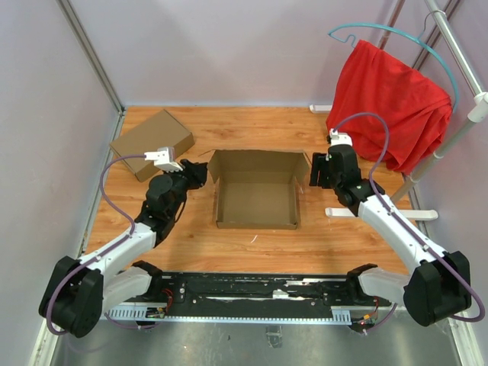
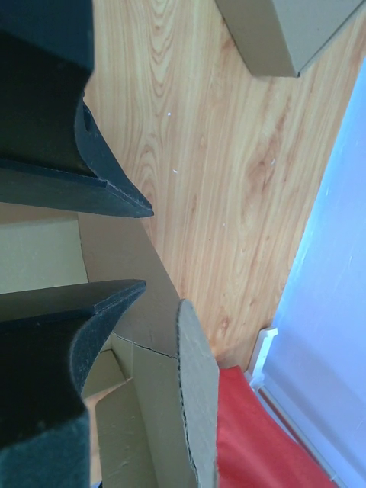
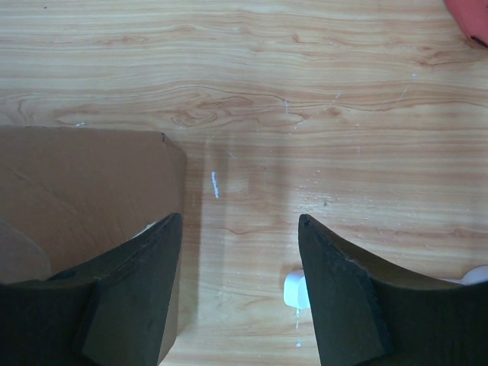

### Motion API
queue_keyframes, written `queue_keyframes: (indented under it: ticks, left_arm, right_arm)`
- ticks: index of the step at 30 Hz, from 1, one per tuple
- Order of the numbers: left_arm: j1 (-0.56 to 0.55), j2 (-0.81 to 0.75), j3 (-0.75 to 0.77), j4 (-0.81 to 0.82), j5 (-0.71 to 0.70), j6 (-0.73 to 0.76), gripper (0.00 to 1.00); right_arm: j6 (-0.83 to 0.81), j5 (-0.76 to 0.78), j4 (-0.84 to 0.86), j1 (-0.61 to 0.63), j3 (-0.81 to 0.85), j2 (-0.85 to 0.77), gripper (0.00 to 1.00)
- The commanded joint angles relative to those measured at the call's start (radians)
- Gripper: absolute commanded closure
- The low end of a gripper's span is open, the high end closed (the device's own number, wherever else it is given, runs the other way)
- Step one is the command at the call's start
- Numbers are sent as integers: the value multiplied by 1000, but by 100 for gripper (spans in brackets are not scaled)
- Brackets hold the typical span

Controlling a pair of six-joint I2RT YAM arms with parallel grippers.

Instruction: Fold the paper box

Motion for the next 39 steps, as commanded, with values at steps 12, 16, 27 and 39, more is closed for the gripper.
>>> queue_keyframes:
  ticks: [12, 16, 27, 39]
  left_arm:
    - [-7, 32, 49, 76, 65, 14, 58]
    - [-8, 35, 48, 82, 72, 14, 58]
    - [-7, 54, 53, 100, 92, 13, 59]
    - [-7, 42, 37, 98, 93, 13, 61]
  right_arm:
    - [-33, -196, 156, -9, 6, -13, 37]
    - [-33, -220, 158, -9, 16, 0, 37]
    - [-21, -242, 194, -9, 21, 29, 37]
    - [-14, -287, 197, -9, 5, 19, 37]
